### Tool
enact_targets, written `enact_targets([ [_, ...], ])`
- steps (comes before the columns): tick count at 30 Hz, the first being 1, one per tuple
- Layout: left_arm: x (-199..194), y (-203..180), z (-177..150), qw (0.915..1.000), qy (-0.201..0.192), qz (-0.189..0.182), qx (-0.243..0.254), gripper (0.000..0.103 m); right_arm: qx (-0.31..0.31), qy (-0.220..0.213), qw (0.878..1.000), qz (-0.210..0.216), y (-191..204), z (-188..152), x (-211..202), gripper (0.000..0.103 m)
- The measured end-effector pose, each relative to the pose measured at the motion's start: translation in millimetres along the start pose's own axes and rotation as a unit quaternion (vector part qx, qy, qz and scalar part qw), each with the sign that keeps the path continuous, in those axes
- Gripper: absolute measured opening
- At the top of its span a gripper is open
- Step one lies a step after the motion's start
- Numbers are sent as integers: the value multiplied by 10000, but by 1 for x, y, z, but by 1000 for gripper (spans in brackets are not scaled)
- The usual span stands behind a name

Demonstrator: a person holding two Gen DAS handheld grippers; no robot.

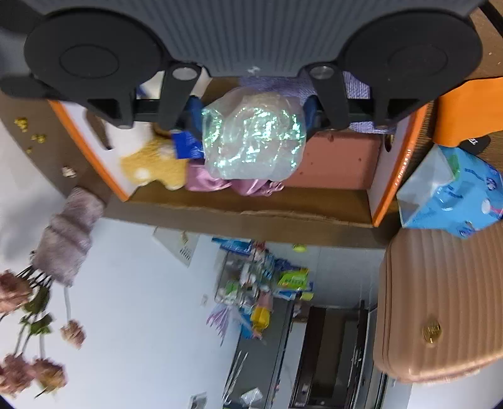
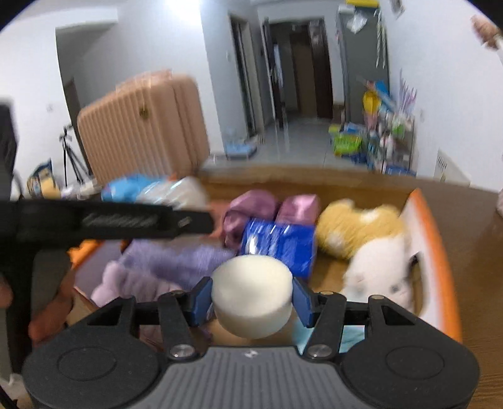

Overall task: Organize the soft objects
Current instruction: 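Carry the plastic bag and white sponge into the box with both tools and release, then move both tools back to the white wedge sponge and snack packet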

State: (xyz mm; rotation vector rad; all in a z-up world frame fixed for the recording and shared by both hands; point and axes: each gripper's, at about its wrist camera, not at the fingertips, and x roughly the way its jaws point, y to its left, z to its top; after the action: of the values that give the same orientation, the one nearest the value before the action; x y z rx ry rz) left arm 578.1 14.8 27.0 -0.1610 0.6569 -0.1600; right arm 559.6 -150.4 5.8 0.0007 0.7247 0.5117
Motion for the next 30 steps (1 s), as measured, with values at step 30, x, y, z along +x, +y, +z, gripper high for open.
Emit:
enact_targets([
  [30,-202,-22,-52,9922,-1154,51,460,92,-58,-1374,9884,-652,-27,-23,-202,86],
])
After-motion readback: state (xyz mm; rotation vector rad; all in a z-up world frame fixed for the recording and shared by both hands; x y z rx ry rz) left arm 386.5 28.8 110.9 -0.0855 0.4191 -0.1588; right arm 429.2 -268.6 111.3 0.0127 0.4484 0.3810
